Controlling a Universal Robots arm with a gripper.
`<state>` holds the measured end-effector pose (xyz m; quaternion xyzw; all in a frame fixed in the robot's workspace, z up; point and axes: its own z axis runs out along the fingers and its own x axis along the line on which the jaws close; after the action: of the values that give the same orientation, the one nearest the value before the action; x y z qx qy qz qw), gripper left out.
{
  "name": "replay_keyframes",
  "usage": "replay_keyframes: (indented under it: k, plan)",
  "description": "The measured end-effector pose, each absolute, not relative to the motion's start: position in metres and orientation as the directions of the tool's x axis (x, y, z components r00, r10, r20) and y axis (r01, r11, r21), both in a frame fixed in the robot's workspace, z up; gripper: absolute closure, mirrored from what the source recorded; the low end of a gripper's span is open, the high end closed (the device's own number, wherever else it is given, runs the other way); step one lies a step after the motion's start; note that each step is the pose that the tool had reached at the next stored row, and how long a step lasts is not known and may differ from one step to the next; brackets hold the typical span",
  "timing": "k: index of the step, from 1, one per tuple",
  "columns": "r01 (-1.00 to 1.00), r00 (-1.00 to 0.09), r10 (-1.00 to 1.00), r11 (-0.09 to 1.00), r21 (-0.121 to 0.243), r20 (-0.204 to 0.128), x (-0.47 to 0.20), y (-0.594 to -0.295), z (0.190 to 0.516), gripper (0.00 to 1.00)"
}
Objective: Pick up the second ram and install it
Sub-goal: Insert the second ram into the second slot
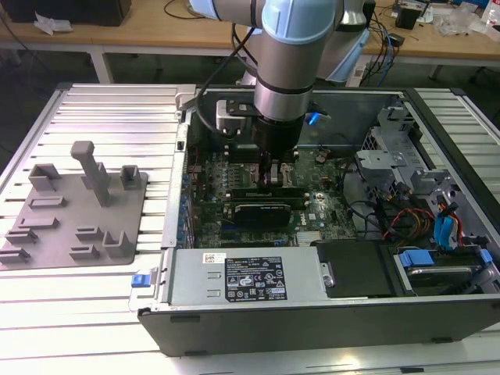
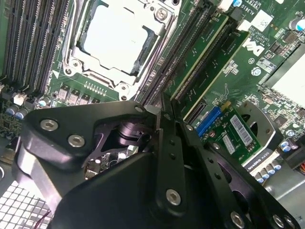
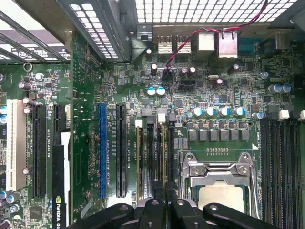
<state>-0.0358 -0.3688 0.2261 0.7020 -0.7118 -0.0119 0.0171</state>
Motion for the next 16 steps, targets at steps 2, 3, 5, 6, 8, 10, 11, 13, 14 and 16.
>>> replay_keyframes:
  k: [2, 3, 5, 6, 8, 10, 11, 13, 14, 16]
  plan:
    - [-0.999, -0.014, -1.000, 0.014, 0.041, 0.008, -0.036, -0.369, 0.225, 0.91]
    - [-0.999, -0.014, -1.000, 0.014, 0.041, 0.009, -0.036, -0.369, 0.225, 0.91]
    - [-0.999, -0.014, -1.000, 0.014, 0.040, 0.006, -0.036, -0.369, 0.223, 0.89]
    - [-0.999, -0.014, -1.000, 0.014, 0.041, 0.007, -0.036, -0.369, 0.224, 0.89]
    - [-0.999, -0.014, -1.000, 0.014, 0.041, 0.008, -0.036, -0.369, 0.224, 0.83]
    - [-0.999, -0.014, -1.000, 0.014, 0.041, 0.008, -0.036, -0.369, 0.229, 0.83]
    - [-0.999, -0.014, -1.000, 0.014, 0.041, 0.008, -0.036, -0.369, 0.233, 0.83]
    - [-0.999, -0.014, -1.000, 0.014, 0.041, 0.008, -0.036, -0.369, 0.250, 0.83]
    - [-0.999, -0.014, -1.000, 0.014, 0.041, 0.008, -0.036, -0.369, 0.252, 0.83]
    - [-0.999, -0.013, -1.000, 0.014, 0.041, 0.008, -0.033, -0.369, 0.252, 0.83]
